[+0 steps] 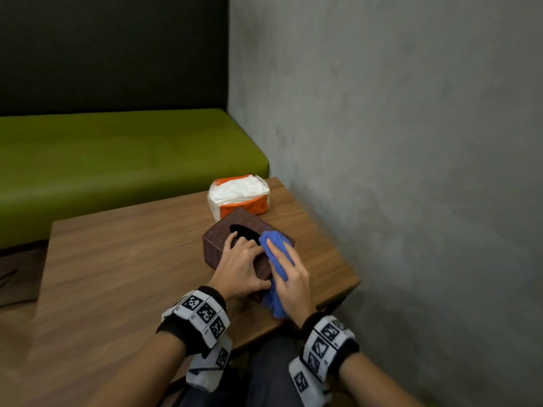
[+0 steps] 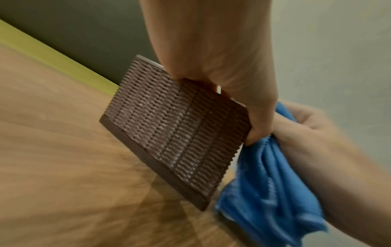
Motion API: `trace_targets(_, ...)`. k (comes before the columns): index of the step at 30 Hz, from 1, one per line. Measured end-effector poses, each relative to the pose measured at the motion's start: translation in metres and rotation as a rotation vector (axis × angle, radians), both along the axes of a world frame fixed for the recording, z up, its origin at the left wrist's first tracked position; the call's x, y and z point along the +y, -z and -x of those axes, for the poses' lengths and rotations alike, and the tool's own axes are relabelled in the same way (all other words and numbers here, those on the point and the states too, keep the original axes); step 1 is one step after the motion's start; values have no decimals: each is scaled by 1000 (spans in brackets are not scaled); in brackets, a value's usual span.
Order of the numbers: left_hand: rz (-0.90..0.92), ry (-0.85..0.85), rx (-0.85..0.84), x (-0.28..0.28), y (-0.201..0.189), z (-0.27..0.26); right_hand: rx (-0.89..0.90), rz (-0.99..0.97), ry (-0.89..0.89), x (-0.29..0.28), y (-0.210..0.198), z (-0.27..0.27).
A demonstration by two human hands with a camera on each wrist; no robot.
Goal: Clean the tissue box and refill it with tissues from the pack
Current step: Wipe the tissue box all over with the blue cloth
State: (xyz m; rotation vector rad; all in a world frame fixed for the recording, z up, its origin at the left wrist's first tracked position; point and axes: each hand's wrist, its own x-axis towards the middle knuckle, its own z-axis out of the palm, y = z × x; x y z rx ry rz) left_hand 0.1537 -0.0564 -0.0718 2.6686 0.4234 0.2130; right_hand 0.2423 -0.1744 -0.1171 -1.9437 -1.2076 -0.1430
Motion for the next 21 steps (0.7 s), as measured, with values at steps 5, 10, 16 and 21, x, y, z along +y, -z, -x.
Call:
trace_targets(5,-11,32,26,-1,-2,3,-73,38,73,3,-8,-16)
trace_targets(10,48,61,-7,5,-2,8,-244,121,-26,-10,-4,-8)
trace_targets(16,393,-86,-163,4,-26,1,-223,-28,126,8,-45,-28)
trace_targets(21,787,-155,-267,22,-35,3,-288,-63,81,6,-67,-25)
